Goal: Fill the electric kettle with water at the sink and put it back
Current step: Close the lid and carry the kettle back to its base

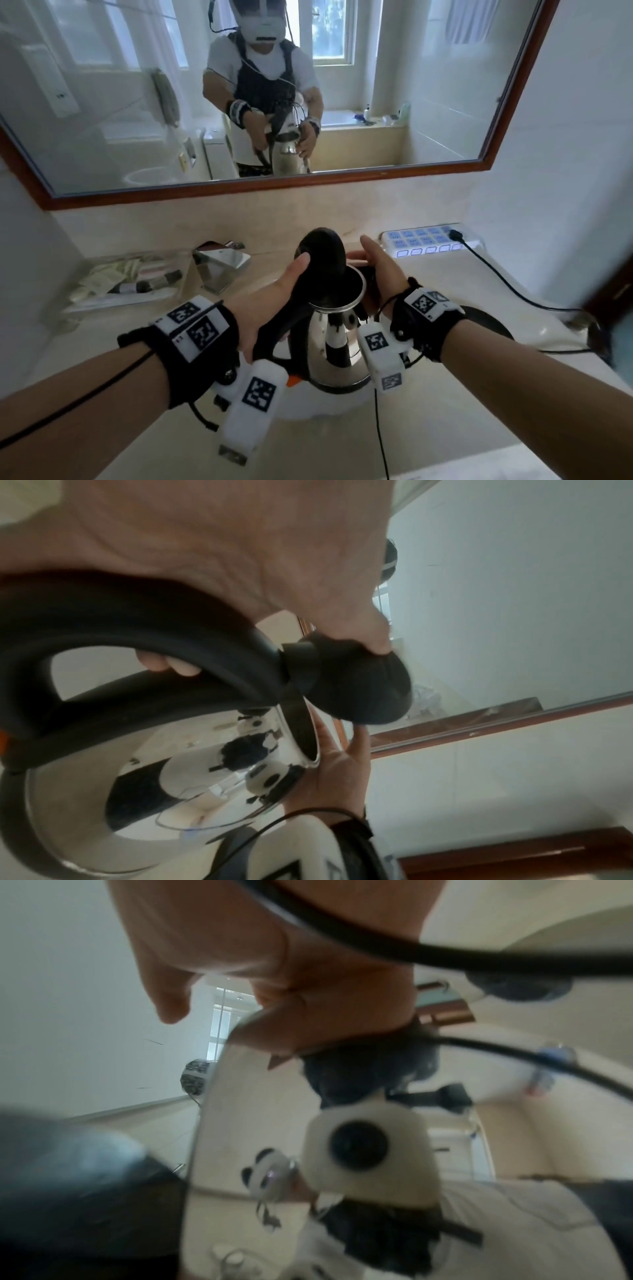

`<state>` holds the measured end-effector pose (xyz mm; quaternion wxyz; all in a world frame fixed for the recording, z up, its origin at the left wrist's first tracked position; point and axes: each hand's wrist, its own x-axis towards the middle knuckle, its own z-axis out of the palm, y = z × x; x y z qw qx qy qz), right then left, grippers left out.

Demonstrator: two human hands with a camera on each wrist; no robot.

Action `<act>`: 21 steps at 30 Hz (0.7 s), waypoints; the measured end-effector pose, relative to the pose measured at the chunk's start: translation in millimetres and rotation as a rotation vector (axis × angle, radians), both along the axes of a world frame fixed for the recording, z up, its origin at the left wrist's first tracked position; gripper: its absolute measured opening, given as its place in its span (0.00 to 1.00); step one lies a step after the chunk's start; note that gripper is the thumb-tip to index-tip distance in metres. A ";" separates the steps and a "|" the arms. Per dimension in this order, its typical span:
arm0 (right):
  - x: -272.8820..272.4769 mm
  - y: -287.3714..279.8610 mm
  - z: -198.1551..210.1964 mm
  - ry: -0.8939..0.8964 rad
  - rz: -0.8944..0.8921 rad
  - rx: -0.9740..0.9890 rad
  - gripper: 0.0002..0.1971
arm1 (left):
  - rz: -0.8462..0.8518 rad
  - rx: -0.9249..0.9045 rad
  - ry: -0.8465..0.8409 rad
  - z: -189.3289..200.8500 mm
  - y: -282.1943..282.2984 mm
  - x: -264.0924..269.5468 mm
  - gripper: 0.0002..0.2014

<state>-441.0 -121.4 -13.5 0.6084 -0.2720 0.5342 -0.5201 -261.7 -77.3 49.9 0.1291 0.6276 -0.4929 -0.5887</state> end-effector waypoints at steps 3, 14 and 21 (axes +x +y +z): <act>4.2 5.3 8.3 0.028 0.071 -0.052 0.20 | 0.046 -0.048 -0.076 -6.8 5.9 5.9 0.28; 32.7 4.3 19.9 0.212 0.155 -0.276 0.10 | 0.100 -0.177 -0.148 -0.5 13.8 32.2 0.24; 19.2 14.2 19.2 0.216 0.114 -0.292 0.08 | 0.007 -0.358 -0.205 -4.9 19.2 26.5 0.25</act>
